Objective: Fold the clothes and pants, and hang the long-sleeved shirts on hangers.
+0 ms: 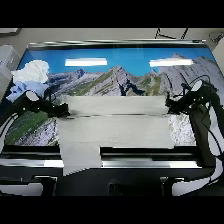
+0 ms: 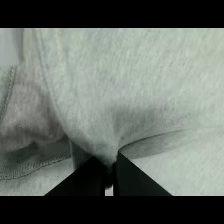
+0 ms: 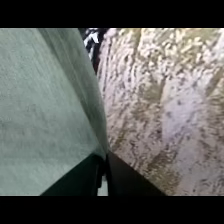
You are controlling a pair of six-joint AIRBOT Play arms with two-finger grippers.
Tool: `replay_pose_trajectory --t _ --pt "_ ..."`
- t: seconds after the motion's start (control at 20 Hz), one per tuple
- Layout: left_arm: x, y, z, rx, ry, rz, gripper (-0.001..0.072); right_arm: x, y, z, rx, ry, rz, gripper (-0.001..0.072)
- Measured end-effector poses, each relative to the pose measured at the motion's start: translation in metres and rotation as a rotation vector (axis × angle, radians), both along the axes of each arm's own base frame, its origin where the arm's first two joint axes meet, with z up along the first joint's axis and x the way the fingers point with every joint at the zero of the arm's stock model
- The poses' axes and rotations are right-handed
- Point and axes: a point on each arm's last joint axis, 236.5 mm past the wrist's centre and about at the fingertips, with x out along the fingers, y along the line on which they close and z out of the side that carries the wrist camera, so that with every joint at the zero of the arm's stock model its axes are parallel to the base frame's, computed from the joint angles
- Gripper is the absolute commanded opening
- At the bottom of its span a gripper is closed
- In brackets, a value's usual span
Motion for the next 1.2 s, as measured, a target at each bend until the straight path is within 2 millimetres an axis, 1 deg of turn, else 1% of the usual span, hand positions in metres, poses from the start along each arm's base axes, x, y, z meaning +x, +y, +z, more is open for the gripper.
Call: replay_pose_trajectory --t 0.05,0.1,0.2,0.25,0.3,0.35,0.45,0.55,0.6,0.7,0.75,0.8,0.85,0.9,0.95,1.0,1.05,1.1,1.2 --pt "0.002 0.002 0.003 0.002 -0.006 0.0 0.0521 -0.001 0.0 0.002 -0.001 0.0 -0.005 0.0502" --pt "0.005 0.004 0.009 0.0 -0.009 0.003 0.0555 -0.002 0.0 0.006 -0.001 -0.001 -0.004 0.0507" --pt "0.004 0.012 0.024 -0.002 0.003 -0.009 0.0554 -0.005 -0.005 0.02 0.002 0.005 0.006 0.0516" --pt "-0.001 0.02 0.031 0.008 0.022 -0.022 0.0537 -0.009 -0.012 0.028 0.006 0.015 0.005 0.0516" --pt "-0.01 0.031 0.036 0.026 0.05 -0.033 0.0511 -0.017 -0.022 0.035 0.007 0.036 -0.006 0.0516" --pt "-0.024 0.041 0.039 0.04 0.089 -0.043 0.0493 -0.029 -0.032 0.04 0.014 0.064 -0.023 0.0516" --pt "-0.063 0.053 0.037 0.051 0.174 -0.058 0.049 -0.06 -0.045 0.043 0.04 0.127 -0.07 0.0517" --pt "-0.117 0.053 0.02 0.048 0.266 -0.071 0.049 -0.095 -0.047 0.038 0.068 0.184 -0.096 0.0517" --pt "-0.143 0.05 0.011 0.038 0.3 -0.079 0.049 -0.111 -0.044 0.034 0.08 0.21 -0.104 0.0517" --pt "-0.184 0.036 -0.006 -0.004 0.328 -0.092 0.0489 -0.133 -0.038 0.028 0.102 0.24 -0.111 0.0516" --pt "-0.198 0.026 -0.012 -0.039 0.327 -0.092 0.049 -0.14 -0.035 0.026 0.111 0.251 -0.113 0.0516" --pt "-0.209 0.017 -0.017 -0.068 0.325 -0.091 0.0489 -0.145 -0.033 0.025 0.121 0.258 -0.115 0.0516" --pt "-0.219 0.007 -0.02 -0.101 0.33 -0.091 0.0482 -0.149 -0.029 0.024 0.135 0.264 -0.115 0.0516" --pt "-0.227 -0.002 -0.022 -0.132 0.337 -0.093 0.0403 -0.152 -0.026 0.025 0.147 0.271 -0.117 0.0516" --pt "-0.232 -0.008 -0.026 -0.147 0.337 -0.093 0.0303 -0.154 -0.024 0.025 0.155 0.276 -0.118 0.0517" --pt "-0.236 -0.011 -0.029 -0.149 0.336 -0.098 0.0171 -0.156 -0.022 0.025 0.161 0.28 -0.118 0.0518" --pt "-0.239 -0.013 -0.032 -0.147 0.335 -0.098 0.0027 -0.158 -0.02 0.025 0.168 0.286 -0.118 0.0558" --pt "-0.24 -0.015 -0.035 -0.146 0.333 -0.099 0.0027 -0.161 -0.019 0.023 0.173 0.293 -0.116 0.0603" --pt "-0.243 -0.019 -0.036 -0.154 0.333 -0.095 0.0027 -0.171 -0.014 0.017 0.189 0.322 -0.106 0.0616"
